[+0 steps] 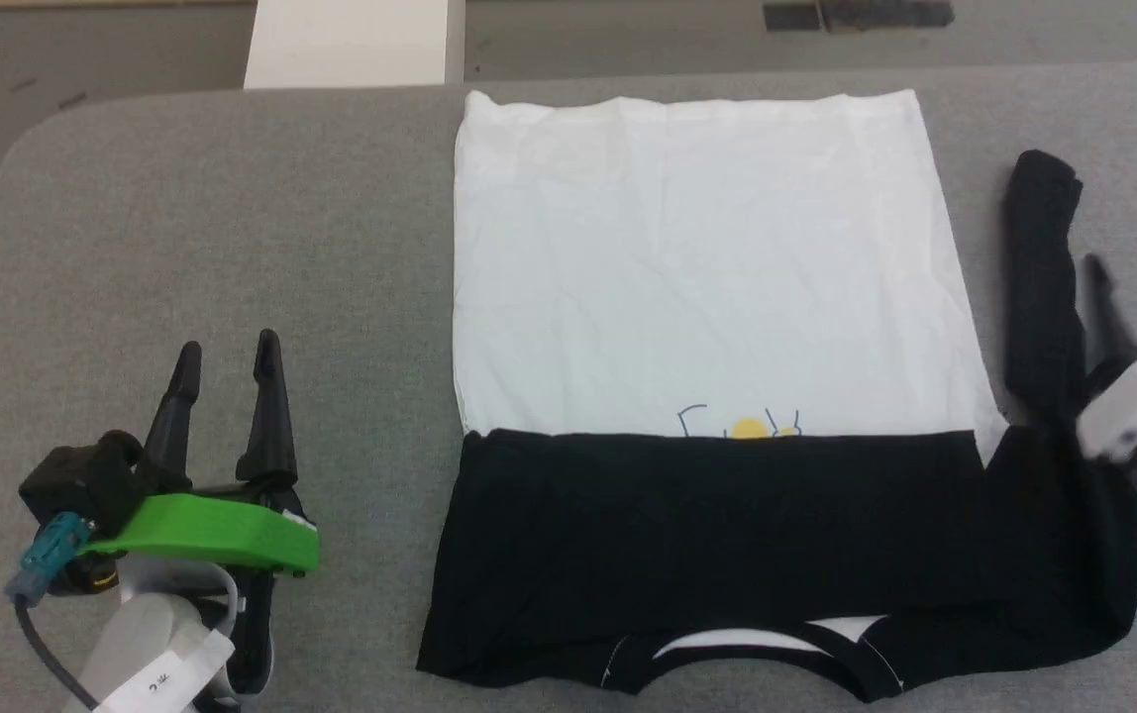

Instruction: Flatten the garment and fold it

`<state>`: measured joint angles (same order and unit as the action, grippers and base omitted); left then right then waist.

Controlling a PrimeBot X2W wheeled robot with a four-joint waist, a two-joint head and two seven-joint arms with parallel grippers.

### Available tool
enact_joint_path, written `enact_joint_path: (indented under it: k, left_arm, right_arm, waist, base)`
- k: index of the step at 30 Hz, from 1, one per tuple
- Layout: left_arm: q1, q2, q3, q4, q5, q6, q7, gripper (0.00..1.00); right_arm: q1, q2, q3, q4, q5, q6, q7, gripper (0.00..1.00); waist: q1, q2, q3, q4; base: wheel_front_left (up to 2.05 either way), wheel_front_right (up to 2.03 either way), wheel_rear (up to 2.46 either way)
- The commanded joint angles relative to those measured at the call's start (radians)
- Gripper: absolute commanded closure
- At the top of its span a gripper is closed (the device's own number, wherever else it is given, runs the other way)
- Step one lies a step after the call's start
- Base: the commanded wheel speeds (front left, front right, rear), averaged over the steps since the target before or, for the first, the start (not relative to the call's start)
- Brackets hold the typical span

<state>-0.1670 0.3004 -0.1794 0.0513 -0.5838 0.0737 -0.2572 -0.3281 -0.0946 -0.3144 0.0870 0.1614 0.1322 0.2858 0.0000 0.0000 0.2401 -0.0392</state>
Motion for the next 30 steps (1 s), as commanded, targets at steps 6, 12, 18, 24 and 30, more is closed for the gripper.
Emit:
enact_joint_path:
  k: [6, 12, 18, 24, 30]
  left_arm:
    - [-0.005, -0.045, 0.080, -0.035, 0.073, -0.057, -0.004, 0.00]
    - [-0.053, -0.089, 0.149, -0.066, 0.126, -0.109, -0.004, 0.00]
    - [-0.077, -0.118, 0.179, -0.071, 0.151, -0.139, -0.004, 0.00]
    - [-0.084, -0.139, 0.203, -0.072, 0.172, -0.158, -0.004, 0.00]
    - [-0.087, -0.153, 0.220, -0.065, 0.185, -0.173, -0.005, 0.00]
  right_arm:
    - [-0.236, -0.064, -0.124, 0.159, -0.022, -0.002, 0.115, 0.00]
    - [-0.429, -0.108, -0.227, 0.298, -0.087, -0.002, 0.188, 0.00]
    - [-0.522, -0.134, -0.264, 0.359, -0.128, -0.002, 0.234, 0.00]
    - [-0.564, -0.133, -0.269, 0.360, -0.157, -0.002, 0.292, 0.00]
    - [-0.569, -0.137, -0.242, 0.349, -0.161, -0.002, 0.288, 0.64]
  waist:
    - [0.0000, 0.0000, 0.151, 0.040]
    - [0.0000, 0.0000, 0.280, 0.082]
    - [0.0000, 0.0000, 0.335, 0.104]
    - [0.0000, 0.0000, 0.364, 0.112]
    - [0.0000, 0.0000, 0.369, 0.111]
  base:
    - [0.00, 0.00, 0.00]
    - [0.00, 0.00, 0.00]
    - [0.00, 0.00, 0.00]
    - [0.00, 0.00, 0.00]
    - [0.00, 0.00, 0.00]
